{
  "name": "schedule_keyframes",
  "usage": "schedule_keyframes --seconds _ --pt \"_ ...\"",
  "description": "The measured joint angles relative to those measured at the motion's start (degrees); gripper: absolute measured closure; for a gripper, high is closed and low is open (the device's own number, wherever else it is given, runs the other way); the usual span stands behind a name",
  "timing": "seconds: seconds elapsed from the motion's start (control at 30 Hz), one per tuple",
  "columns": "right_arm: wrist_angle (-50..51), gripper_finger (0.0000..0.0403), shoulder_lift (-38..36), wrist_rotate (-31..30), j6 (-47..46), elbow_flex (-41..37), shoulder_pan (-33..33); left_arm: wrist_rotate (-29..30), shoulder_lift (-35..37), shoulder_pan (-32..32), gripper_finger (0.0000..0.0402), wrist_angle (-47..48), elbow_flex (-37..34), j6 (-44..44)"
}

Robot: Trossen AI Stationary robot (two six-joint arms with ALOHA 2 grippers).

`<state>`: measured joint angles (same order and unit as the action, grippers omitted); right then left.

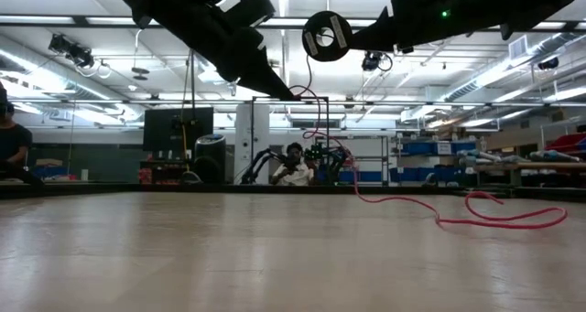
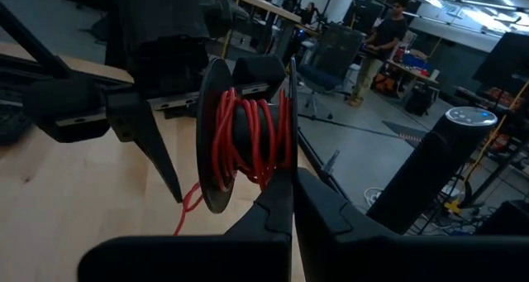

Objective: Coil cords
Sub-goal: Uncoil the red wire cable from the black spool

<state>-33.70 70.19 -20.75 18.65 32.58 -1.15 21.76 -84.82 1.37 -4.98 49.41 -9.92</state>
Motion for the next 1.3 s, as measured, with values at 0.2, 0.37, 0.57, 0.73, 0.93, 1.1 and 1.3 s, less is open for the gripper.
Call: schedule_keyframes --seconds 0.2,0.37,0.57,0.73,0.93,1.1,1.3 --pt "-0.05 0.0403 0.00 -0.01 0.00 0.00 -0.02 -1.00 0.00 0.00 0.0309 -0.11 0.00 -0.33" --pt "-0.06 0.0403 0.00 -0.02 0.00 0.00 0.03 -3.42 0.00 -0.25 0.0392 -0.27 0.00 2.63" --pt "0.05 0.0403 0.00 -0.02 0.00 0.00 0.14 -2.95 0.00 -0.33 0.0400 -1.46 0.05 3.96" --pt "2.00 0.0403 -0.07 -1.08 0.89 0.00 0.14 -1.91 1.18 -0.28 0.0400 5.00 3.69 1.56" --pt "4.02 0.0403 -0.09 -1.07 1.76 0.00 0.14 7.40 5.06 -0.28 0.0401 20.24 11.14 -2.17" --pt "8.09 0.0403 -0.10 -3.28 3.18 0.02 0.34 9.64 7.65 -0.21 0.0401 27.07 15.57 -3.29" --pt "11.50 0.0403 -0.07 -10.13 6.34 0.00 2.18 7.71 8.10 1.02 0.0401 23.97 18.20 -3.40"
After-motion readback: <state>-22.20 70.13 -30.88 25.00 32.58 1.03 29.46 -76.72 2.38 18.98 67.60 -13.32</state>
